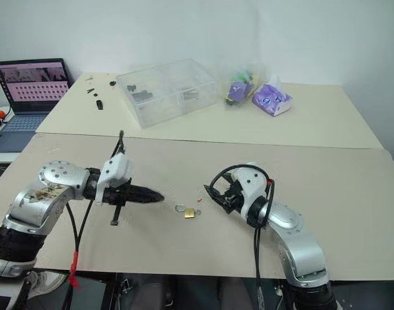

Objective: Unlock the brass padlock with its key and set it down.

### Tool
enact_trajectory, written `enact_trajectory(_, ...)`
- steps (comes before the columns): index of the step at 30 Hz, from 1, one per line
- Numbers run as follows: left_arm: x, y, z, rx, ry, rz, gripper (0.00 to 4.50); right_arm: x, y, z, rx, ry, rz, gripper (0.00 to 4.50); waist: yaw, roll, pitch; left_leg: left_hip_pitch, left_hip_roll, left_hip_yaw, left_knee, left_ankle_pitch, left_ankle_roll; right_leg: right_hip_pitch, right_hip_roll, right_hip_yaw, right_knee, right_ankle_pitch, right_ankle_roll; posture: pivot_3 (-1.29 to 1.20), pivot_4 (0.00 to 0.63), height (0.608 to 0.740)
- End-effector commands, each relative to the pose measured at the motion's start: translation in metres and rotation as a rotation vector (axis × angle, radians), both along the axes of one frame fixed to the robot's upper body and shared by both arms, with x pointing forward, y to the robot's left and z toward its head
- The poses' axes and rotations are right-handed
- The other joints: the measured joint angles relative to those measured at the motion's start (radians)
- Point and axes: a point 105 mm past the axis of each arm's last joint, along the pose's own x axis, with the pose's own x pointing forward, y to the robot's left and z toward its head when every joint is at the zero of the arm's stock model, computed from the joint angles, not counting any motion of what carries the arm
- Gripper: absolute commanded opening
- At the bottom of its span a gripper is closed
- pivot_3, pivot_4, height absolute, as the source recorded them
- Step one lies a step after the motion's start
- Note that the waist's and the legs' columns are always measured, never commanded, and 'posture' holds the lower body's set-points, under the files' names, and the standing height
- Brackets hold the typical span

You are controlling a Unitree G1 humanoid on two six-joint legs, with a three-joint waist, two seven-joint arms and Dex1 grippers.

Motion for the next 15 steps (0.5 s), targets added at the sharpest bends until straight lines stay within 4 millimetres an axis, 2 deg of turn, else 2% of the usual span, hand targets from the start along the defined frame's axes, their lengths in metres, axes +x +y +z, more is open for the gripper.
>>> enact_trajectory(1,0.038,0.043,0.027,-0.225,-0.093,0.453,0.00,0.016,-0.040,0.011,-0.118,-0.111,-0.267,3.30,0.000,0.000,0.000,0.000,0.000,0.000,0.000,0.000,0.000,0.000,0.000,0.000,0.000,0.000,0.000,0.00,0.150,0.726)
enact_trajectory(3,0.052,0.074,0.023,-0.269,-0.153,0.727,0.00,0.024,-0.062,0.011,-0.124,-0.137,-0.427,3.30,0.000,0.000,0.000,0.000,0.000,0.000,0.000,0.000,0.000,0.000,0.000,0.000,0.000,0.001,0.002,0.00,0.150,0.726)
enact_trajectory(7,0.058,0.111,0.000,-0.370,-0.137,1.034,0.00,0.032,-0.094,0.005,-0.095,-0.126,-0.627,3.30,-0.002,0.000,0.000,0.000,0.000,0.000,0.000,0.000,0.000,0.000,0.000,0.000,0.000,0.006,0.005,0.00,0.150,0.726)
enact_trajectory(11,0.062,0.134,-0.027,-0.355,-0.127,1.200,0.00,0.037,-0.106,-0.009,-0.184,-0.112,-0.649,3.30,-0.002,0.000,0.000,0.000,-0.001,0.000,0.000,0.000,0.000,0.001,0.000,0.000,0.000,0.009,0.002,0.00,0.150,0.726)
enact_trajectory(15,0.067,0.139,-0.030,-0.384,-0.147,1.245,0.00,0.039,-0.110,-0.014,-0.197,-0.103,-0.647,3.30,-0.001,0.000,0.000,0.000,-0.001,0.000,0.000,0.000,0.000,0.001,0.000,0.000,-0.001,0.009,0.002,0.00,0.150,0.726)
